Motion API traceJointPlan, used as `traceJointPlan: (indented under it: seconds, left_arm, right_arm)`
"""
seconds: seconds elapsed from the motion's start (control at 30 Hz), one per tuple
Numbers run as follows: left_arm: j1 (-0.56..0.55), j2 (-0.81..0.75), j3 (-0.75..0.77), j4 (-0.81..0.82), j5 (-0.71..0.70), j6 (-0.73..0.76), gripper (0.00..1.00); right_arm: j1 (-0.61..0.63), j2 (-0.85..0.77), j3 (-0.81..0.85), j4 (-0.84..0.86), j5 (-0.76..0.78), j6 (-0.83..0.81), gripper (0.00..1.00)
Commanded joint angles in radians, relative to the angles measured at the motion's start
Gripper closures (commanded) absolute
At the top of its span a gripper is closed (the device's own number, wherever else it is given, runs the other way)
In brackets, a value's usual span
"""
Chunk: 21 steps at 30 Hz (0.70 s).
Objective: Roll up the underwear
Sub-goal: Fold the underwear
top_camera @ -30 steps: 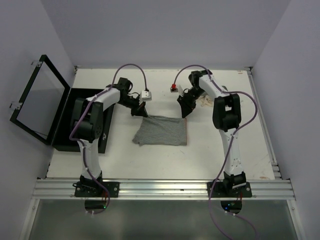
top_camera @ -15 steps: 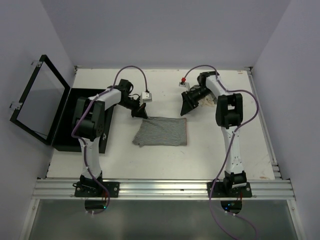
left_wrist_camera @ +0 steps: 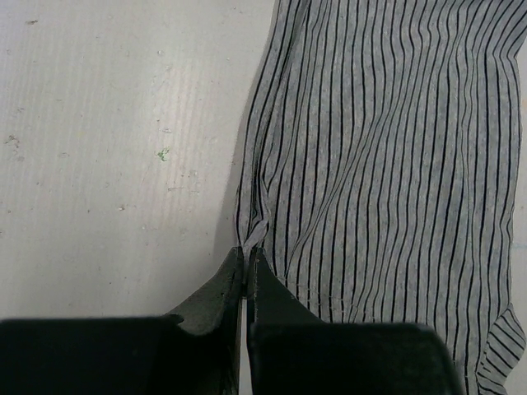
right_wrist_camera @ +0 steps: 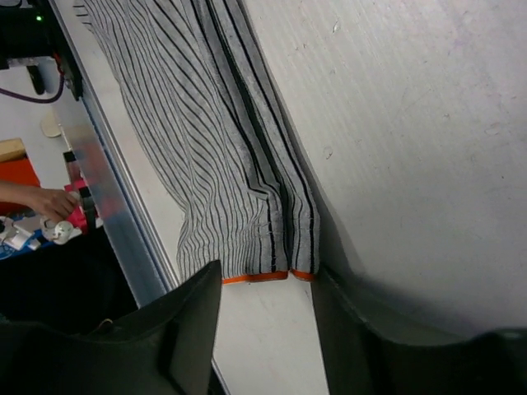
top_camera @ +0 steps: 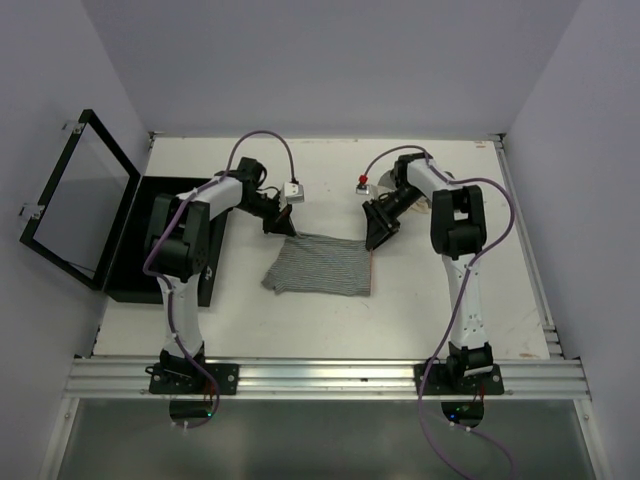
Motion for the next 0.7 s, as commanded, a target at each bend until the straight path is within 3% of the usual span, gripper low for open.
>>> traceJointPlan:
  seconds: [0.0,0.07,0.17,0.2,0.33,0.67]
  left_arm:
    - [-0.001,0.014,0.035,0.019,0.028,-0.007,1.00]
    - [-0.001,0.015,0.035,0.019,0.031,-0.014,1.00]
    - [-0.001,0.011,0.035,0.015,0.033,-0.015,1.00]
    - [-0.001,0.003,0.032,0.015,0.036,-0.014,1.00]
    - [0.001,-0.051,-0.008,0.050,0.024,-0.014,1.00]
    - [-0.001,-0.285,-0.182,0.185,-0.053,0.035,1.00]
  right_arm:
    - [0.008,0.044,-0.008,0.101,0.151,-0.037,0.52]
    - [0.007,0.029,-0.022,0.116,0.128,-0.037,0.56]
    - [0.007,-0.017,-0.065,0.157,0.088,-0.041,0.72]
    - [0.008,-0.034,-0.076,0.182,0.082,-0.043,0.83]
    - [0.007,-0.118,-0.138,0.223,0.045,-0.082,1.00]
    - [0.023,-0.417,-0.390,0.456,0.030,-0.196,1.00]
